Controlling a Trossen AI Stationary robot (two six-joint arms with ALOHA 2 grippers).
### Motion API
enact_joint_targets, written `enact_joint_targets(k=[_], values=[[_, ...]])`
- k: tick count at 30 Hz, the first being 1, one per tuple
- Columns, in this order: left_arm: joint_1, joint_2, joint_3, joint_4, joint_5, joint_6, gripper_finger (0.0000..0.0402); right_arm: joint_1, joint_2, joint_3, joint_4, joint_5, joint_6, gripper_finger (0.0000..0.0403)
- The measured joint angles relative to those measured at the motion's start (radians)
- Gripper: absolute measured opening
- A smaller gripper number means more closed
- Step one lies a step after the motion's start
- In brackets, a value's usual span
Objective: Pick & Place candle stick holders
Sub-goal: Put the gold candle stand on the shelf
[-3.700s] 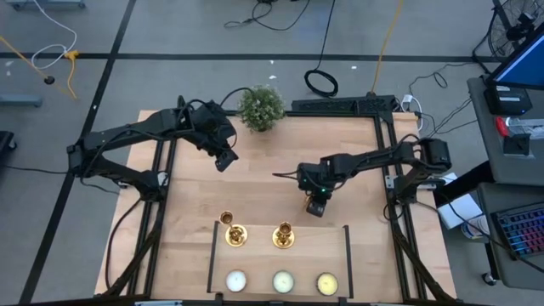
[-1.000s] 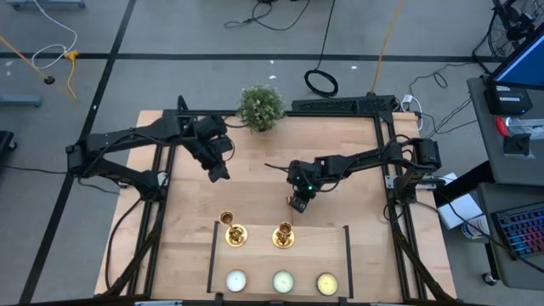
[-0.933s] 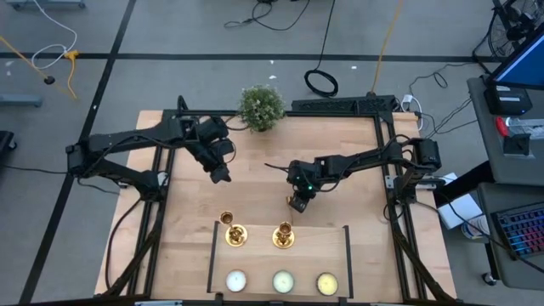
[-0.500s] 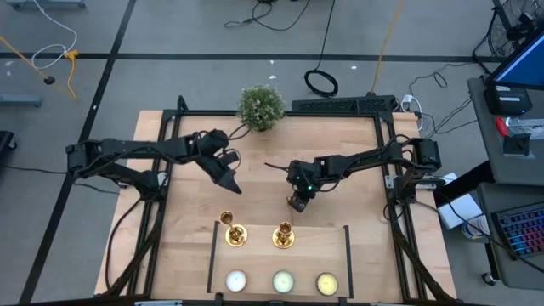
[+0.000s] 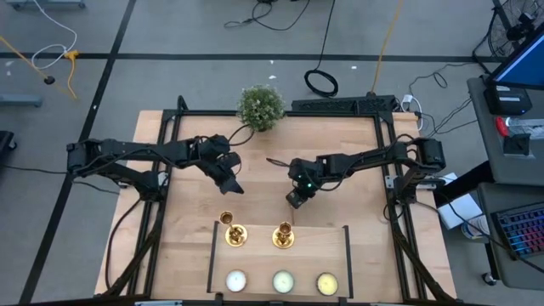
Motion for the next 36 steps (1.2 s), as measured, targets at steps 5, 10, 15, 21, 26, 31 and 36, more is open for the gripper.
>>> enact_joint_targets(k=[5, 10, 15, 21, 26, 31, 36], values=[[0.001, 0.0, 0.001, -0.022, -0.012, 0.07, 0.0001, 0.006, -0.037, 0.047, -0.065, 0.139, 0.03, 0.0], [0.002, 0.0, 0.001, -0.072, -0.012, 0.133, 0.0001, 0.006, -0.05, 0.144, -0.17, 0.224, 0.061, 0.0], [0.003, 0.0, 0.001, -0.116, -0.012, 0.184, 0.0005, 0.032, -0.052, 0.249, -0.317, 0.236, 0.146, 0.0], [0.003, 0.0, 0.001, -0.126, -0.012, 0.251, 0.0003, 0.094, -0.053, 0.327, -0.503, 0.23, 0.293, 0.0], [0.003, 0.0, 0.001, -0.132, -0.012, 0.298, 0.001, 0.142, -0.05, 0.327, -0.548, 0.188, 0.45, 0.0], [0.003, 0.0, 0.001, -0.132, -0.012, 0.353, 0.0003, 0.159, -0.019, 0.327, -0.525, 0.179, 0.512, 0.0], [0.007, 0.0, 0.001, -0.142, -0.012, 0.388, 0.0014, 0.151, 0.014, 0.326, -0.524, 0.172, 0.524, 0.0002]])
